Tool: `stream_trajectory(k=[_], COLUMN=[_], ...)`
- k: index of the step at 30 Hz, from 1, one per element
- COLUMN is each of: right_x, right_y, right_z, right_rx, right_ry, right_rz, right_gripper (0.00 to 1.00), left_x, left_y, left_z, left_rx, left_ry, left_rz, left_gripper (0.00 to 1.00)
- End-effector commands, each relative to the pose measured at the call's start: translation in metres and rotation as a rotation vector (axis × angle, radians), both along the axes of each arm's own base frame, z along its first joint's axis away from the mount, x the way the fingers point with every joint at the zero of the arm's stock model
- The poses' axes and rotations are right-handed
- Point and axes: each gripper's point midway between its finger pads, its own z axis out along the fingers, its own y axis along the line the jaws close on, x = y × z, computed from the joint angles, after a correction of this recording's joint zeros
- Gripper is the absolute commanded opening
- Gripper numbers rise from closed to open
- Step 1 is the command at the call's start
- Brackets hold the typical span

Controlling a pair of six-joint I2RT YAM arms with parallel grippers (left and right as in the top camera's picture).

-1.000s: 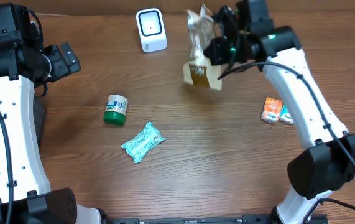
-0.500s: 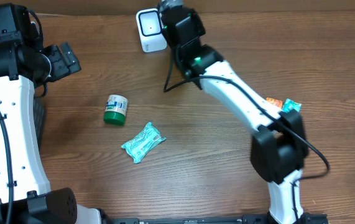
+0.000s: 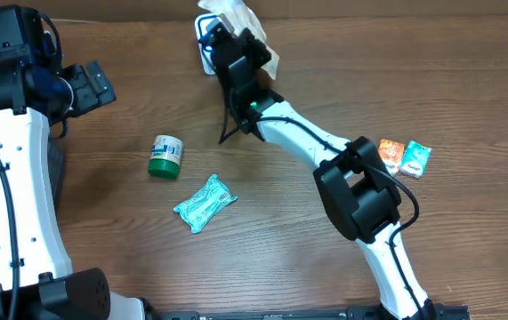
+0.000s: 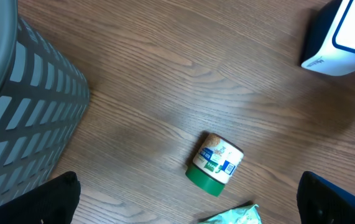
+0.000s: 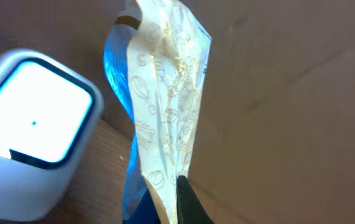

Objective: Scan the item barcode
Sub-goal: 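Raise the bag's label to the white scanner with the right gripper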

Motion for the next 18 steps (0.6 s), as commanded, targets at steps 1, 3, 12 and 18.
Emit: stream_trajectory(k=[1,3,12,18], right_x=[-0.005,-0.004,-0.002,0.000], right_y=[0.017,0.020,0.019,0.020], right_z=[0.015,0.009,-0.015,-0.002], right_rx=[-0.071,-0.108,-0.211,-0.180], right_ry=[-0.015,-0.007,0.022,-0.029], right_rz=[0.072,0.095,0.100,0.080], right_gripper=[0.04,0.04,0.04,0.04], left_x=[0.000,0.000,0.000,0.000], left_y=[0.002,0.002,0.002,0.002], left_z=[-0.004,-0.004,-0.004,-0.004], left_rx=[0.011,0.011,0.011,0.011], left_ry=[0.015,0.015,0.015,0.015], left_rz=[-0.004,-0.004,-0.004,-0.004], left_gripper=[1.00,0.99,1.00,0.99])
